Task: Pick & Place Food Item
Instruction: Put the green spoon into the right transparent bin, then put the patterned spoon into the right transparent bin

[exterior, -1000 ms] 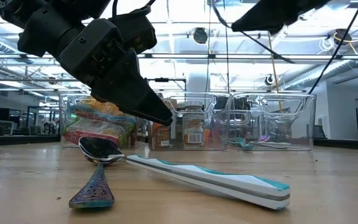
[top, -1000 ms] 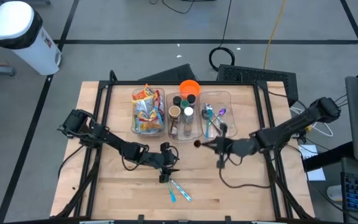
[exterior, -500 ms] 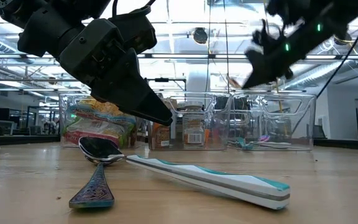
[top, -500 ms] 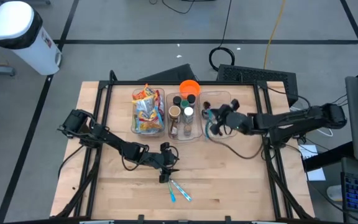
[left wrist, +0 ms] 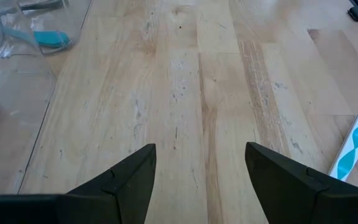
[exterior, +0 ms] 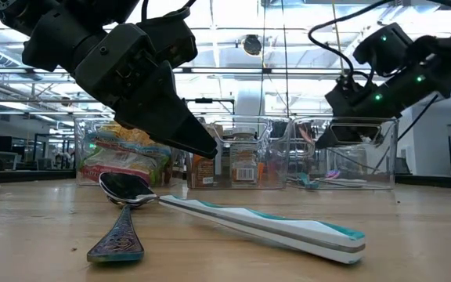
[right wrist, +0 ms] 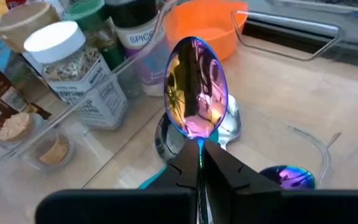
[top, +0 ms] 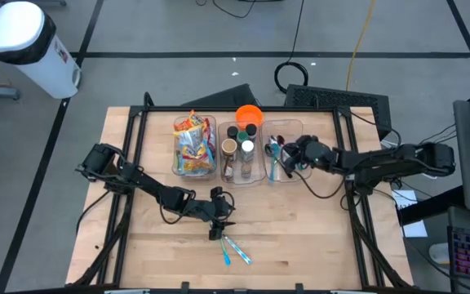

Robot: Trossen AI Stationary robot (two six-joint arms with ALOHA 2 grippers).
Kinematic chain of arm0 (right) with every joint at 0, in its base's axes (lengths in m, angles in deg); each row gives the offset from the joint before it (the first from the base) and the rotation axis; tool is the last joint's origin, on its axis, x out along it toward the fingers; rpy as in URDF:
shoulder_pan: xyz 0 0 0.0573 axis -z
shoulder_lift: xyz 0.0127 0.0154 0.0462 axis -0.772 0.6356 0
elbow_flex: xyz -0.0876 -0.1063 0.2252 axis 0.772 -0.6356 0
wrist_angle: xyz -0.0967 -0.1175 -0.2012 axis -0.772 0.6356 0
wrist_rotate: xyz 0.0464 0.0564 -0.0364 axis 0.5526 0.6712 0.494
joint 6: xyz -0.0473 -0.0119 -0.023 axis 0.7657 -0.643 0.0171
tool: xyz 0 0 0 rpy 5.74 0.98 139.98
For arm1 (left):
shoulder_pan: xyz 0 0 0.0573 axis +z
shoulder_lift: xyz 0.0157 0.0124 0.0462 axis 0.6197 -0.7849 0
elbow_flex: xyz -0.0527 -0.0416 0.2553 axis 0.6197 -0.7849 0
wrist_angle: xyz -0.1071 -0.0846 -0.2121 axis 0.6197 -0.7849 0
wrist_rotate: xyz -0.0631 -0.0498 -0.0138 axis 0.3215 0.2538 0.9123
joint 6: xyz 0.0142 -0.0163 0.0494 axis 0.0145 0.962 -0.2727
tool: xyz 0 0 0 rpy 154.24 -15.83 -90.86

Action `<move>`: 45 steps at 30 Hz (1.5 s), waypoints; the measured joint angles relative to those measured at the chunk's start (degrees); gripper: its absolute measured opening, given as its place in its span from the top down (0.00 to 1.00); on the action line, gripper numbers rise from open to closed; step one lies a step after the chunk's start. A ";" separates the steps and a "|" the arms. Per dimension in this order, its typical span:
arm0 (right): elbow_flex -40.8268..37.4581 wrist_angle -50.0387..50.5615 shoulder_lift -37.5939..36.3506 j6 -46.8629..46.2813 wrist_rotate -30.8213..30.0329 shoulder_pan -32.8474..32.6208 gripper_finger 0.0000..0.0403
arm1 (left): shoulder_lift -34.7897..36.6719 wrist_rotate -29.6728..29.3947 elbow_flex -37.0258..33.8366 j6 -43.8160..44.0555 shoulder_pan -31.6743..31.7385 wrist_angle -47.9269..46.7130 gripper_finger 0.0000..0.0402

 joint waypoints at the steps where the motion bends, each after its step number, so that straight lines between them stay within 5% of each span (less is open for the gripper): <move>1: -0.55 -0.66 0.00 -0.19 -0.11 0.14 1.00 | 0.00 0.00 0.00 0.00 0.01 0.00 0.36; 22: -2.44 -4.79 -0.02 -2.49 -0.20 0.30 0.84 | 0.00 0.00 -0.02 0.02 -0.45 0.01 0.36; 33: -2.46 -12.97 -0.84 5.57 0.22 -2.51 0.72 | 0.00 0.02 -0.02 -0.43 -0.44 -0.22 0.36; 45: -2.46 -18.48 -7.92 14.90 2.81 -13.56 0.70 | 16.51 -1.20 -0.17 9.01 -5.65 -23.10 0.36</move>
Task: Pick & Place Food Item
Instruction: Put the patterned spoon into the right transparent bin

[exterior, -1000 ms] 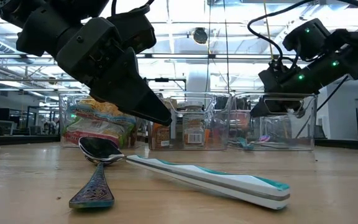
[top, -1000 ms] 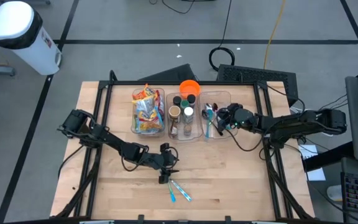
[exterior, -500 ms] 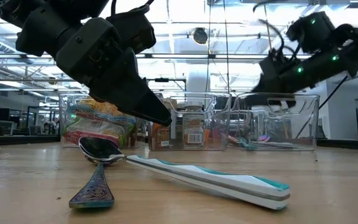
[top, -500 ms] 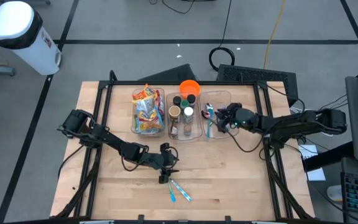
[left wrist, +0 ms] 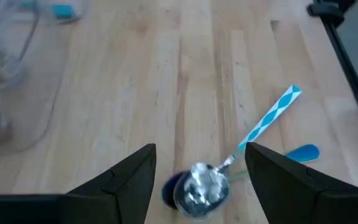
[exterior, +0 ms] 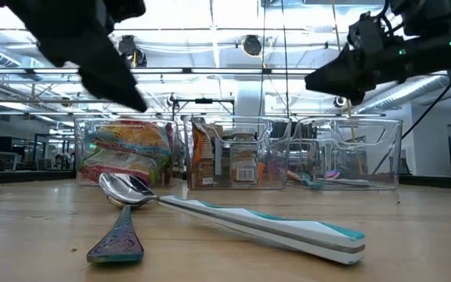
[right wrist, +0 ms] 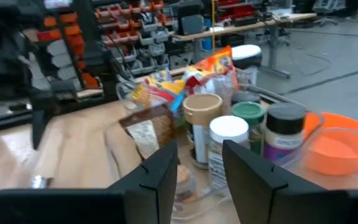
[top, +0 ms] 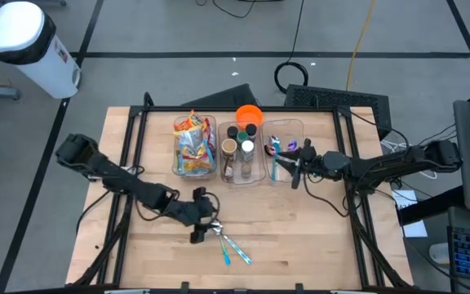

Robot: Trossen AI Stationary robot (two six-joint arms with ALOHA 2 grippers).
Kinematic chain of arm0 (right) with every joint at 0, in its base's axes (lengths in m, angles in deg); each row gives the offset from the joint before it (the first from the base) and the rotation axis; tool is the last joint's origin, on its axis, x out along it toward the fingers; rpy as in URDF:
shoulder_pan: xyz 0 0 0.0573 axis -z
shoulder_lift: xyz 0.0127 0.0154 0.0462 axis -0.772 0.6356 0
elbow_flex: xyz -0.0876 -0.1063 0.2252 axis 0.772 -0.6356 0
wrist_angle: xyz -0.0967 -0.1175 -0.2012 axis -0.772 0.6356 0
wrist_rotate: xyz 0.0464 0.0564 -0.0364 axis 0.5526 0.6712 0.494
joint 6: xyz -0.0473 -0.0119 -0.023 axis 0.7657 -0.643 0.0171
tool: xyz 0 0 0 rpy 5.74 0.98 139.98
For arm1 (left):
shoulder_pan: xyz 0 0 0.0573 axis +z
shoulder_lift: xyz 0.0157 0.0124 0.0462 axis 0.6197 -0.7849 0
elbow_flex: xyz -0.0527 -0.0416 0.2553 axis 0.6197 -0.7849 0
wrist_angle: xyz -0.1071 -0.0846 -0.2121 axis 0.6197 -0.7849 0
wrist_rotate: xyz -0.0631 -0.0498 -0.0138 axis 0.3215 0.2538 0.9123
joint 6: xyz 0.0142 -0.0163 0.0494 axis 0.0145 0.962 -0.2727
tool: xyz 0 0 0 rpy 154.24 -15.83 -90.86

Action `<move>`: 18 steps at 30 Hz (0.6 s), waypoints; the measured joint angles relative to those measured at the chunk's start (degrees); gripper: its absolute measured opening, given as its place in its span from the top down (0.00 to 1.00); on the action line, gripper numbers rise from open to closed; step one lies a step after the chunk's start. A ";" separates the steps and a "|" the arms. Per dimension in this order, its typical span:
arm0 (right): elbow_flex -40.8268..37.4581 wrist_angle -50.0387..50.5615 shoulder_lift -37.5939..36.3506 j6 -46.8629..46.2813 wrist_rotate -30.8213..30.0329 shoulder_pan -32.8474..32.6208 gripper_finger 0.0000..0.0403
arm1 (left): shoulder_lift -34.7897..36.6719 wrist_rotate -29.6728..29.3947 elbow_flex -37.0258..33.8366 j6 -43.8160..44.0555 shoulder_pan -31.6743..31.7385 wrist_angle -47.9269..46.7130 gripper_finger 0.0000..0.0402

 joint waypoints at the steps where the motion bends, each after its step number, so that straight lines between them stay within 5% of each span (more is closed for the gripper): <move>1: 0.02 0.39 -0.54 0.02 0.02 -0.54 0.70 | 0.62 -0.96 0.00 1.98 -0.81 -1.04 0.36; 7: 0.00 0.25 -1.41 0.01 -0.04 -2.10 0.71 | -0.94 0.15 0.10 15.56 -4.87 -2.15 0.36; 18: 0.00 1.00 -1.41 -0.42 -0.04 -2.03 0.72 | -7.01 0.33 -0.02 22.03 -4.47 -3.16 0.36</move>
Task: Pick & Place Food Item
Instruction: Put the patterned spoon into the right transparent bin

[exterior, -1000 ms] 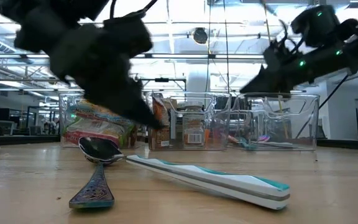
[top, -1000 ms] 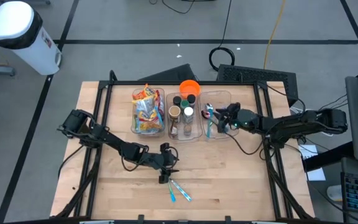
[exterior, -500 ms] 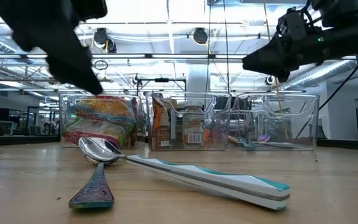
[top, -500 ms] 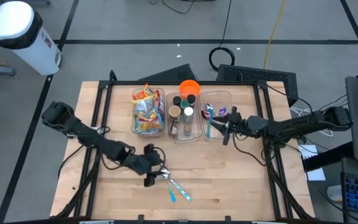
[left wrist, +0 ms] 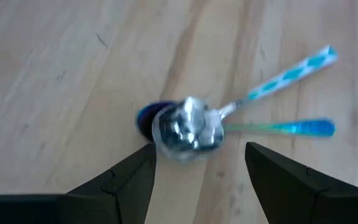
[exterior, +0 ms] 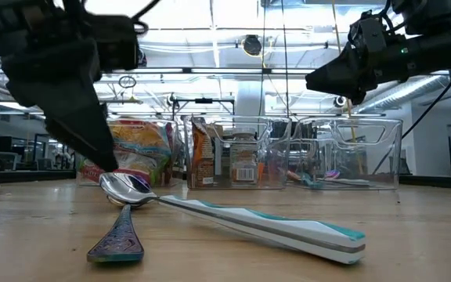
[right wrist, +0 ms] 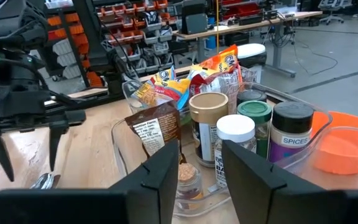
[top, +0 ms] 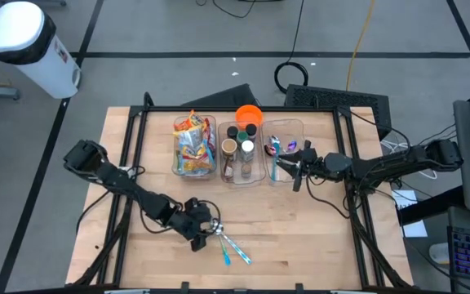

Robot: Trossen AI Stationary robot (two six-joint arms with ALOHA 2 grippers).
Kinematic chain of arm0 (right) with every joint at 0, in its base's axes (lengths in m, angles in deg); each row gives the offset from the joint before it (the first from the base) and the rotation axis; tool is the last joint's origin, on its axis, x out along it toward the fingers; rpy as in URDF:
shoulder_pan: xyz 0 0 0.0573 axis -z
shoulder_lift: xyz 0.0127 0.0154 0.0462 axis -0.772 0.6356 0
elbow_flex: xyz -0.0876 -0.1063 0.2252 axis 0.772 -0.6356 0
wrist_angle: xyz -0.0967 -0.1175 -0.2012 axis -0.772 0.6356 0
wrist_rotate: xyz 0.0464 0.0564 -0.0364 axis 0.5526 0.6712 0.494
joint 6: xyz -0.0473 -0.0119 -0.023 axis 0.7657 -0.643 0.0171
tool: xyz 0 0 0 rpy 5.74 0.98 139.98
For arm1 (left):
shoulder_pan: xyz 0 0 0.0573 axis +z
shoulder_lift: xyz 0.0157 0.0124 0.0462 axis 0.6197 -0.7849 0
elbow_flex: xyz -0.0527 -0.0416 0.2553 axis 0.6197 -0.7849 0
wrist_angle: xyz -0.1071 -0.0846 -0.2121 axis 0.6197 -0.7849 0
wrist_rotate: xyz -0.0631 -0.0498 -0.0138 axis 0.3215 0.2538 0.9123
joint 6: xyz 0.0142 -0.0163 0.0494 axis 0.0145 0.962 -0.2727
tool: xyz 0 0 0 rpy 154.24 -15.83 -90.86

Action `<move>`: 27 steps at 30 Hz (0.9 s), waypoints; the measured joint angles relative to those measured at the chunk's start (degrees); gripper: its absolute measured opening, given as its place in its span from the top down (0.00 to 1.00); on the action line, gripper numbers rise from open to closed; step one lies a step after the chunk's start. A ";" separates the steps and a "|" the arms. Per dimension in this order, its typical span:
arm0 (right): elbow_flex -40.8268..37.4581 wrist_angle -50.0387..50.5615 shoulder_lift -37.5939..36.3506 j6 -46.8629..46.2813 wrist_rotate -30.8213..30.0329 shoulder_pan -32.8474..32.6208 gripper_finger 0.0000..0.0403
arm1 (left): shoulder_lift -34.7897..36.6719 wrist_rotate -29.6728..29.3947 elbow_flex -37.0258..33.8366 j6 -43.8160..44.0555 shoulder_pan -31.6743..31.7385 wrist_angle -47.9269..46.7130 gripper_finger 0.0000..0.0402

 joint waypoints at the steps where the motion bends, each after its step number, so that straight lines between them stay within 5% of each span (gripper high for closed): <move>1: 0.00 0.11 0.00 -0.02 0.00 0.00 0.72 | -0.16 0.38 0.01 1.04 0.43 0.44 0.36; 9: 0.00 0.64 0.00 -0.02 0.00 0.00 0.72 | -0.28 1.80 0.04 5.16 2.68 -1.04 0.38; 20: 0.00 0.64 0.00 -0.02 -0.02 0.00 0.72 | -0.30 3.33 0.04 5.93 3.17 -1.08 0.64; 27: 0.00 0.66 0.00 -0.04 -0.01 0.00 0.72 | -0.30 2.03 0.04 3.21 3.14 -0.82 0.69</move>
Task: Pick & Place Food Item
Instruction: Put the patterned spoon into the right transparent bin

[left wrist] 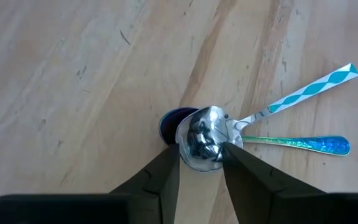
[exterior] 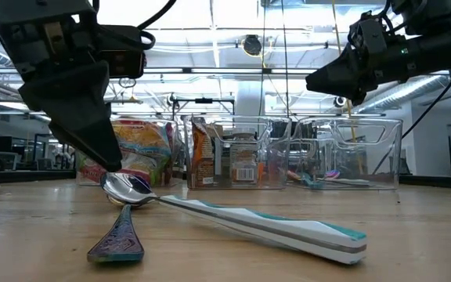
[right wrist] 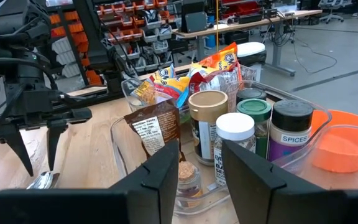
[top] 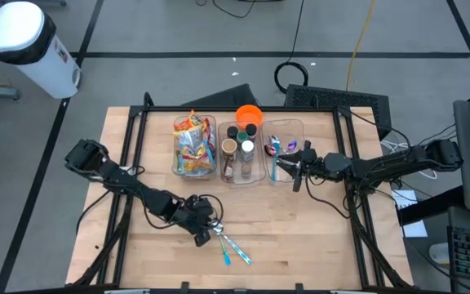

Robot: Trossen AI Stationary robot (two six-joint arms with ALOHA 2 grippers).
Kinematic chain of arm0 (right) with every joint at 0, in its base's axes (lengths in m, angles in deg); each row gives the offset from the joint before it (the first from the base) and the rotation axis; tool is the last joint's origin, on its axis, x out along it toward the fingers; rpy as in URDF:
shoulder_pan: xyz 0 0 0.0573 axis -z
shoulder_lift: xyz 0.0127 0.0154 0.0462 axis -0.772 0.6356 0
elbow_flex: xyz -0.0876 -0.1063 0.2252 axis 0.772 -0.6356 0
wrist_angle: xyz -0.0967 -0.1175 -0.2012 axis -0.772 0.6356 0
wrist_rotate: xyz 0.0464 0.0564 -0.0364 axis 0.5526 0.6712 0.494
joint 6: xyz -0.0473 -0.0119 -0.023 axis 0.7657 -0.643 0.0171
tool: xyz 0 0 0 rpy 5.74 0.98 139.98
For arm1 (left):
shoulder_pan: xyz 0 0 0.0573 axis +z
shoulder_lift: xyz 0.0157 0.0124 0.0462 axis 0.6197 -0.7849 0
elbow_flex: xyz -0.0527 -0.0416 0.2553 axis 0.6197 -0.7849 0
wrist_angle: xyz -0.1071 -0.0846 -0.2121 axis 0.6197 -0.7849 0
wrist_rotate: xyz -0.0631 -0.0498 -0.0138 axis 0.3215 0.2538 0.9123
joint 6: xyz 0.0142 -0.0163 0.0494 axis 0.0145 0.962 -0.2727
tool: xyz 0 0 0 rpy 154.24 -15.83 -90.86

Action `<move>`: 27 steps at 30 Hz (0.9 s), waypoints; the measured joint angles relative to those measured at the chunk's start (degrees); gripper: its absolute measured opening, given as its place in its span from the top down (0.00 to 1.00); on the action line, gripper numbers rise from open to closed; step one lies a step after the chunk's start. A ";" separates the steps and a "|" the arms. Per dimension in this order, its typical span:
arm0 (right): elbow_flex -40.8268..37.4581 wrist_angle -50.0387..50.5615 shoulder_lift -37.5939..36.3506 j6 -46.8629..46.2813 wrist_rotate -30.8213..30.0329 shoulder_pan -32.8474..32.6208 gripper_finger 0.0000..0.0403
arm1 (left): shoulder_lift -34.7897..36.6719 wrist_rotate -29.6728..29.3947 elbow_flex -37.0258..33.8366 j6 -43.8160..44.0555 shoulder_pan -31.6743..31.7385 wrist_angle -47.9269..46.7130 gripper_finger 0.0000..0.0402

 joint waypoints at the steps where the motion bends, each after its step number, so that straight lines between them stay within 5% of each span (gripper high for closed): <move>1: 0.00 0.00 0.00 0.00 -0.01 0.00 0.72 | 0.00 -0.01 0.00 -0.13 0.00 0.00 0.69; 17: 0.04 0.28 0.00 -1.30 0.01 0.01 0.72 | -3.45 1.63 0.00 1.27 0.99 0.13 0.54; 27: 0.04 0.41 0.00 -1.31 0.01 0.01 0.72 | -3.43 6.22 0.00 1.65 2.34 -0.27 0.72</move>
